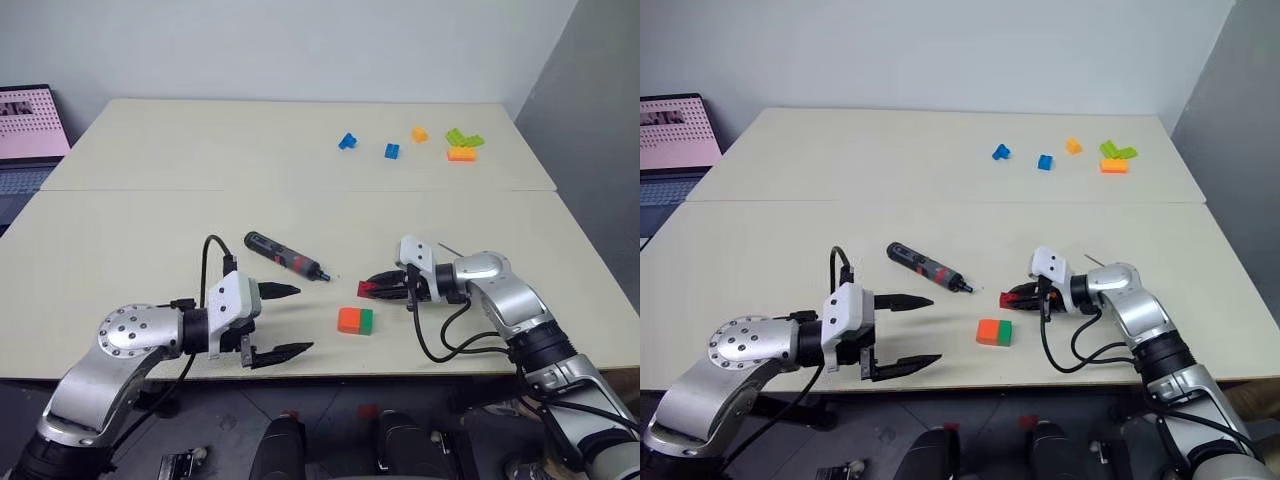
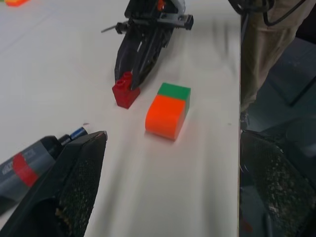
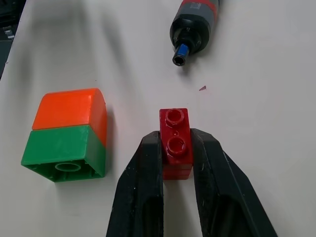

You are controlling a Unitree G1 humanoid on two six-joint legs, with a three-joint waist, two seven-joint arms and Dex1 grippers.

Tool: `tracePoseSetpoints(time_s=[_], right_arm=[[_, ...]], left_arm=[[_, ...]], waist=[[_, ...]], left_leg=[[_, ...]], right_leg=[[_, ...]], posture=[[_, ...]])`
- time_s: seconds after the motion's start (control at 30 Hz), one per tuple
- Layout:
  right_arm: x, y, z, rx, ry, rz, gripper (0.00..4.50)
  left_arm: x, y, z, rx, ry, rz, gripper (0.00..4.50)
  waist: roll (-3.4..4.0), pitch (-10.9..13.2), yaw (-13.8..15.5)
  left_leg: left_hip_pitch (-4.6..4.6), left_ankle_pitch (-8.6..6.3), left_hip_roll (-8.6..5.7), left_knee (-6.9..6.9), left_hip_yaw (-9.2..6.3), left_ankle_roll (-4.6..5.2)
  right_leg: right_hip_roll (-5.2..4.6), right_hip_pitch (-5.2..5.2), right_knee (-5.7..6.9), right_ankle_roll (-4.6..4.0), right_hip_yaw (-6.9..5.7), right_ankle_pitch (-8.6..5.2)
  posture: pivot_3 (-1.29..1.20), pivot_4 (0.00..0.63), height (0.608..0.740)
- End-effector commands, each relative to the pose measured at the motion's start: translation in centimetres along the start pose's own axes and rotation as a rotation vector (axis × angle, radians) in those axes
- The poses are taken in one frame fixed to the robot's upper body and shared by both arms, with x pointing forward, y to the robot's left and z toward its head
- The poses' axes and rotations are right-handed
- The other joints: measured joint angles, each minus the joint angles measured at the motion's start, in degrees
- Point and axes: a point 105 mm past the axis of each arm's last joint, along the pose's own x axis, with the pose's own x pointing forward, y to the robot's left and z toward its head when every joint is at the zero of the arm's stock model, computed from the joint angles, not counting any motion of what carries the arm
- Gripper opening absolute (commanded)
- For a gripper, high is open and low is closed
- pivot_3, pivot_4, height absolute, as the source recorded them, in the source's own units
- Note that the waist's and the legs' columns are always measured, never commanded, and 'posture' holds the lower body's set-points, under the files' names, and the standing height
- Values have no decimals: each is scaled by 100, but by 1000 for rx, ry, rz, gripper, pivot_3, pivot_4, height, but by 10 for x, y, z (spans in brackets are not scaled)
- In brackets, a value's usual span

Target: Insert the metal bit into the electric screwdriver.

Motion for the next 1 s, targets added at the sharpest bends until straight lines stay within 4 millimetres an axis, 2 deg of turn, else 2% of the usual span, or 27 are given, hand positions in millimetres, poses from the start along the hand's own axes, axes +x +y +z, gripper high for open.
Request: tracePoseSetpoints(time_s=[0.03,0.13,0.23,0.4,0.5,0.63,0.77,0.93,1.0], right_arm=[[-16,-6,18,-47,-64,-71,446],[-37,-16,24,-38,-98,-182,446],[-92,-46,22,4,-141,-510,446],[-162,-72,-12,78,-81,-942,446],[-191,-80,-30,142,-54,-1154,446],[-207,-86,-50,240,-37,-1295,446],[-207,-92,-73,367,-5,-1350,446],[-207,-96,-83,441,-9,-1377,446],[-208,-97,-84,455,-20,-1385,1171]], left_arm=[[5,1,10,44,-54,-11,4500],[8,1,14,41,-90,-25,4500],[14,-1,22,32,-124,-59,4500],[26,-3,33,34,-177,-97,4500],[32,-1,40,42,-210,-100,4500],[38,2,45,40,-242,-96,4500],[43,1,45,23,-247,-98,4500],[44,2,41,23,-240,-86,4500],[43,1,38,31,-231,-81,4500]], waist=[[0,0,-1],[0,0,16],[0,0,18],[0,0,24],[0,0,-4],[2,-1,-28],[2,-1,-44],[2,-1,-31],[3,0,-24]], left_leg=[[0,0,1,0,0,0],[-2,0,0,1,-1,0],[-4,0,-2,2,-2,0],[-4,0,-4,4,0,0],[-2,0,-3,3,-2,0],[2,1,-3,4,3,1],[2,1,-3,4,3,1],[1,1,-5,4,3,2],[0,1,-5,3,3,2]], right_leg=[[0,0,0,0,0,0],[1,0,0,1,-1,1],[0,1,-1,1,0,1],[-1,3,-4,1,4,0],[2,3,0,2,4,0],[4,2,4,4,13,2],[6,2,4,4,16,3],[6,3,1,5,18,3],[6,3,0,5,18,3]], posture=[[0,150,740],[0,150,740],[0,150,740],[0,150,740],[0,150,740],[0,150,740],[0,150,740],[0,150,740],[0,150,740]])
